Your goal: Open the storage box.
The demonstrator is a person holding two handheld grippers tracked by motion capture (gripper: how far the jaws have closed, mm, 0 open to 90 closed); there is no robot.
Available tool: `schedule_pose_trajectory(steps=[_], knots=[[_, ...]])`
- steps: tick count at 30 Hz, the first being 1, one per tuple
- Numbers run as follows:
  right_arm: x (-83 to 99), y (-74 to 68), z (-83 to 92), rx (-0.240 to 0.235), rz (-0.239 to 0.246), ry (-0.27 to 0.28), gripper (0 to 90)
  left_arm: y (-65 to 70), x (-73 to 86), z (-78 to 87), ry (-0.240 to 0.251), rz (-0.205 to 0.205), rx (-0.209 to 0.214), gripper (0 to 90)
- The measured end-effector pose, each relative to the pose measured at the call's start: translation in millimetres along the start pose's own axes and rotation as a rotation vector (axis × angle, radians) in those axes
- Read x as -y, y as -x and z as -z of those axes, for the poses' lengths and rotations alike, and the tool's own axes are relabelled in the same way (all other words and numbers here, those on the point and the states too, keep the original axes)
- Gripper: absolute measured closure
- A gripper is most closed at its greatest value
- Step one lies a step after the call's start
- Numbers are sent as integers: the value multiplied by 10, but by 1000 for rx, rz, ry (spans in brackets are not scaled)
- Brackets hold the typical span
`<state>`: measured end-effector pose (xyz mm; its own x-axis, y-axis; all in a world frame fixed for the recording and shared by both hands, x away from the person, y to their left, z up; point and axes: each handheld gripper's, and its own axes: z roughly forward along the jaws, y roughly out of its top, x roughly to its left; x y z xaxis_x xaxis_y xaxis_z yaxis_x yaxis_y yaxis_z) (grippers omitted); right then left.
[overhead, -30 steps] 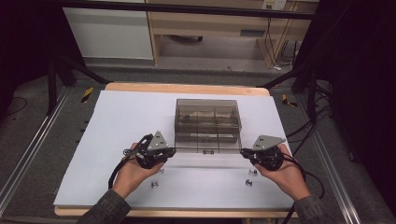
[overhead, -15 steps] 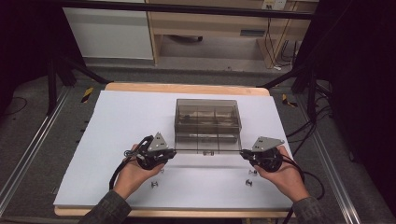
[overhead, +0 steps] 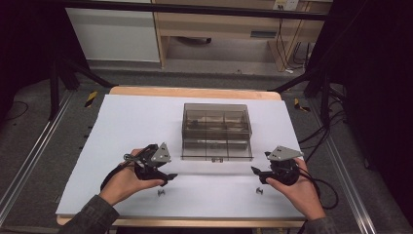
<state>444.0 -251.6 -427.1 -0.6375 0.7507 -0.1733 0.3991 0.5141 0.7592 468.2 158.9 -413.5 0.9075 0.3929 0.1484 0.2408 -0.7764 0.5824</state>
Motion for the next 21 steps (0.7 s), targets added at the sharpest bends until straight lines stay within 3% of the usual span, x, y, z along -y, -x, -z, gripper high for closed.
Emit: schedule_pose_trajectory(steps=[4,10,16,21], knots=[[118,-42,-50,42,-36,12,296,-57,40,-12,-24,-3,36,273],[216,-89,-72,111,-98,86,352,-29,65,-98,-139,-111,78,361],[339,-64,-76,171,-132,89,351,-92,110,-168,-165,-91,107,448],[401,-53,-67,191,-154,91,347,-91,126,-278,-206,-120,140,473]])
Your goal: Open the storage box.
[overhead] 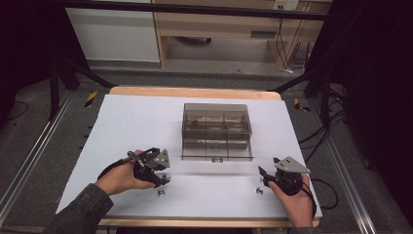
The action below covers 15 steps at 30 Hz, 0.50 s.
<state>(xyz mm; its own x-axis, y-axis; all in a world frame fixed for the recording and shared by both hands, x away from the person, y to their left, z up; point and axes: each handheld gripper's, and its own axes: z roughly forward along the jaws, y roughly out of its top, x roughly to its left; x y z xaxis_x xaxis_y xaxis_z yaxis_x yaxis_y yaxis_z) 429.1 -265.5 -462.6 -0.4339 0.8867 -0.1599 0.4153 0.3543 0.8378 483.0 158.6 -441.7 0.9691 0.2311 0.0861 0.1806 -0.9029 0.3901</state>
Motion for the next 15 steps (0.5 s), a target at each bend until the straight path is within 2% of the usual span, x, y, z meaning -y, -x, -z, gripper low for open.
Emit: schedule_pose_trajectory(steps=[8,15], knots=[[33,12,-14,-4,-8,-8,328,-59,11,-71,-12,34,-4,534],[44,20,-6,-8,-20,-4,334,-71,21,-78,-19,43,29,605]])
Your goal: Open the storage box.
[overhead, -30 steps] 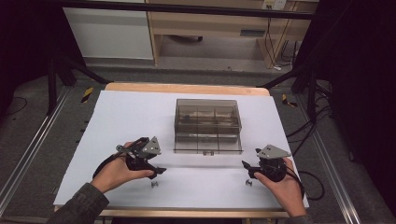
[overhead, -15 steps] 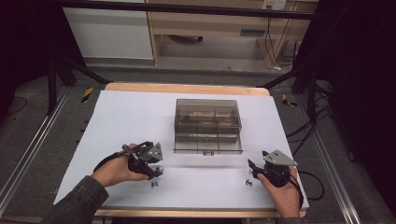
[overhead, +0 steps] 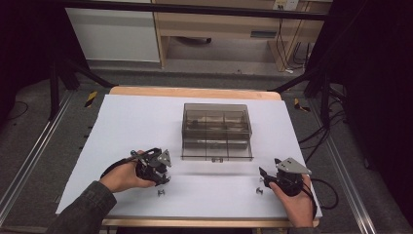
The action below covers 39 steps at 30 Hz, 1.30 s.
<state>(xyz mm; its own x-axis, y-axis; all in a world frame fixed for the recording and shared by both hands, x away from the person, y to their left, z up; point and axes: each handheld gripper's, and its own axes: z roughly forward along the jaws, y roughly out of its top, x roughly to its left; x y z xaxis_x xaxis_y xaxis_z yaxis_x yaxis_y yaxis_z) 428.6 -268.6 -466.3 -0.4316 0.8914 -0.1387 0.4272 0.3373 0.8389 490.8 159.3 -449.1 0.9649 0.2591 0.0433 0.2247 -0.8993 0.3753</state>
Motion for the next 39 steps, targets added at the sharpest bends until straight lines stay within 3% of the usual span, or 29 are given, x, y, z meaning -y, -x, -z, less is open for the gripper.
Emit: schedule_pose_trajectory(steps=[5,9,16,25,39], knots=[[1,-1,-3,3,1,0,339,29,-6,6,-5,4,7,725],[3,-2,-9,2,1,-4,340,32,7,7,1,16,4,732],[5,-6,-15,3,3,-5,340,41,21,12,12,3,-4,735],[12,-4,-25,5,3,-13,329,51,52,75,58,24,-16,736],[20,3,-43,4,-5,-23,309,99,-99,628,214,34,-97,737]])
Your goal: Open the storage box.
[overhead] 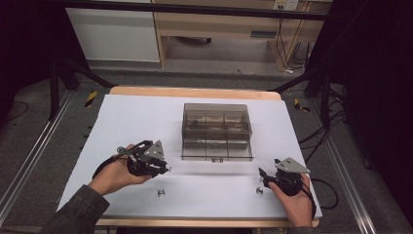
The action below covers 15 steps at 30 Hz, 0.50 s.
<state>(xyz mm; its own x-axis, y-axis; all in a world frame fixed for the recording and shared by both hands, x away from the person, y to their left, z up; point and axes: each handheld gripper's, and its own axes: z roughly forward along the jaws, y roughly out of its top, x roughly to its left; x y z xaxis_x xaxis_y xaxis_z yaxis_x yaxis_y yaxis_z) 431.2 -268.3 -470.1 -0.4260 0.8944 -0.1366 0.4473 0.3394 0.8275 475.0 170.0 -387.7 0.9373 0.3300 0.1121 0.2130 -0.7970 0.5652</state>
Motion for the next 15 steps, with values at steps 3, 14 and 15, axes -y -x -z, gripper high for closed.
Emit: schedule_pose_trajectory(steps=[3,14,15], knots=[[1,-3,-2,2,3,-2,305,-21,-128,82,22,-3,-14,737],[10,2,4,2,-5,0,296,-68,-583,9,76,-25,-12,738],[11,4,3,4,-5,1,294,-68,-627,-18,79,-28,-10,738]])
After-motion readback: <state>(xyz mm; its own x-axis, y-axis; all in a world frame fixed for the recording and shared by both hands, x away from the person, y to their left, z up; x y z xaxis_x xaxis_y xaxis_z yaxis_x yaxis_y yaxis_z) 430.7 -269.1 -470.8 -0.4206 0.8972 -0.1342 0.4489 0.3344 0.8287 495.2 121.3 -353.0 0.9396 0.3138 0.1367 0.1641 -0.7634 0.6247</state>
